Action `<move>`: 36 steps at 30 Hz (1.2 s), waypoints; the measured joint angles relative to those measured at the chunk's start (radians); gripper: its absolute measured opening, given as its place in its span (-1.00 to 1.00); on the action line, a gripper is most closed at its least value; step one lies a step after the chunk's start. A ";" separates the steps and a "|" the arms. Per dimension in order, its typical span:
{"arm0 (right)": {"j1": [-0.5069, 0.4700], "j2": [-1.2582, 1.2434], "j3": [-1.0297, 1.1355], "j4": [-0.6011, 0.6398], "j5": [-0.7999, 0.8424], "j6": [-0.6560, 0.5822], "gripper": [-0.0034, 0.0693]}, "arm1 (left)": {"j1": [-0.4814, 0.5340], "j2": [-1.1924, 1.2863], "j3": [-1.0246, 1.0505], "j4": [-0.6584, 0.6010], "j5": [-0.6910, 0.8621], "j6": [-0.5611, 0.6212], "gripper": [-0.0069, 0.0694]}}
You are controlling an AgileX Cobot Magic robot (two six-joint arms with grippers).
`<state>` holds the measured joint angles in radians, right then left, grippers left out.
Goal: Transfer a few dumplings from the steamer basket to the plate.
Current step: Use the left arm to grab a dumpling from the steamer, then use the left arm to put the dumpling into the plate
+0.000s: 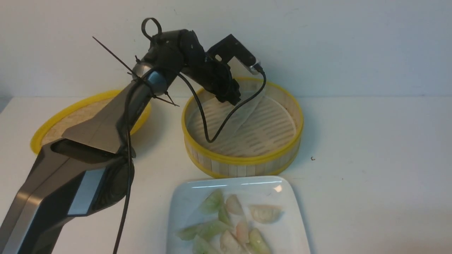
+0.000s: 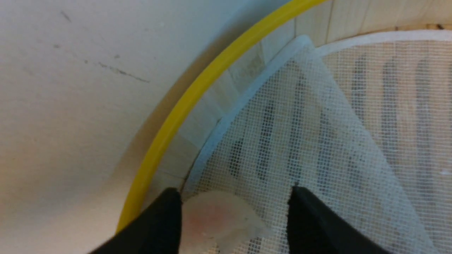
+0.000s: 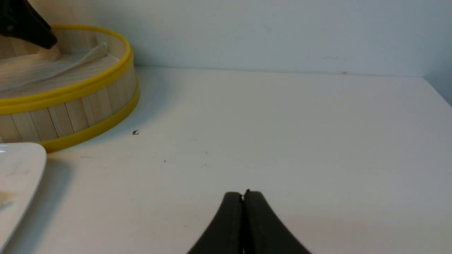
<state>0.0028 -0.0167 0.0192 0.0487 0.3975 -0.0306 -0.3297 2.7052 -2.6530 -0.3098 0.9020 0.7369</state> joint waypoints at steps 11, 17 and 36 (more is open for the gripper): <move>0.000 0.000 0.000 0.000 0.000 0.000 -0.94 | 0.000 0.031 0.006 0.046 -0.039 -0.001 0.40; 0.000 0.000 0.000 0.000 0.000 0.000 -0.94 | 0.000 0.028 0.003 0.084 0.009 -0.022 -0.29; 0.000 0.000 0.000 0.000 0.000 0.000 -0.94 | -0.002 -0.161 0.003 0.083 0.335 -0.055 -0.59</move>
<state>0.0028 -0.0167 0.0192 0.0487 0.3975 -0.0306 -0.3316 2.5438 -2.6502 -0.2268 1.2367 0.6822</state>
